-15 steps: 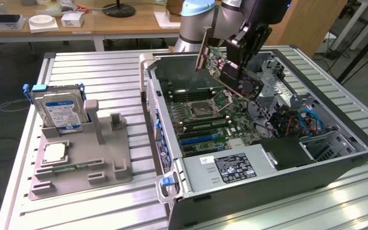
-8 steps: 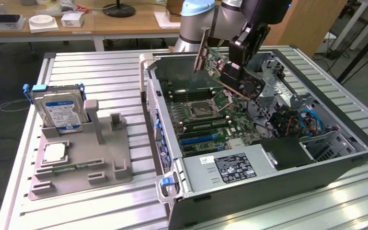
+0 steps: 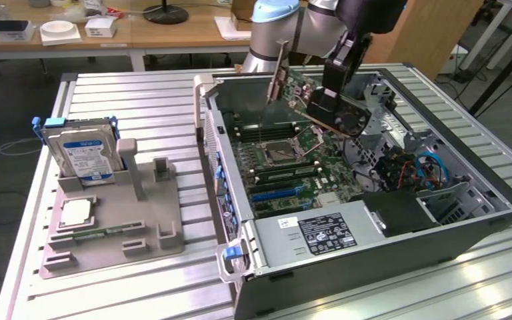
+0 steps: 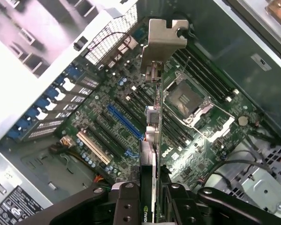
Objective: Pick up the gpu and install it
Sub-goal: 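Insert the gpu into the slot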
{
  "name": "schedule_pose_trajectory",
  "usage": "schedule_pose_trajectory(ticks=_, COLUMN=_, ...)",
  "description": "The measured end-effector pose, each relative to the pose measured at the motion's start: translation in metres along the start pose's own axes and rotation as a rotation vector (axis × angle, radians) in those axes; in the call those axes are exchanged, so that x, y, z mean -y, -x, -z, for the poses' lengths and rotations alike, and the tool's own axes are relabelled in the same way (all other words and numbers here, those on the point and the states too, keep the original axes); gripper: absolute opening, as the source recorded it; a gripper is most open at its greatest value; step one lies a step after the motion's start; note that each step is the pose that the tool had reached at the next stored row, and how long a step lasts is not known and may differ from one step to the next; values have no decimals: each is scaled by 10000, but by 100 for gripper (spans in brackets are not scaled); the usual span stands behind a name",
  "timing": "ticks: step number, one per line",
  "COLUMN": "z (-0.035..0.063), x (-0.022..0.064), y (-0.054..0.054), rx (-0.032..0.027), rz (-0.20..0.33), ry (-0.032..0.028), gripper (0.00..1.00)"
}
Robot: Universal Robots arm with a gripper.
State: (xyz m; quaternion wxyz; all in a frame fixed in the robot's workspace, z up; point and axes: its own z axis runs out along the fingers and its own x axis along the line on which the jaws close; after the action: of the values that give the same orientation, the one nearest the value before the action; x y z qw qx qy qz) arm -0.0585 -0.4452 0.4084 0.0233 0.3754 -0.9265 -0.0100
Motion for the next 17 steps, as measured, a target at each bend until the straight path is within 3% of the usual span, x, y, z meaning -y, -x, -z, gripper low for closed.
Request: schedule_pose_trajectory(ticks=17, z=-2, x=14, y=15, rx=-84, rz=2336, ry=-84, gripper=26)
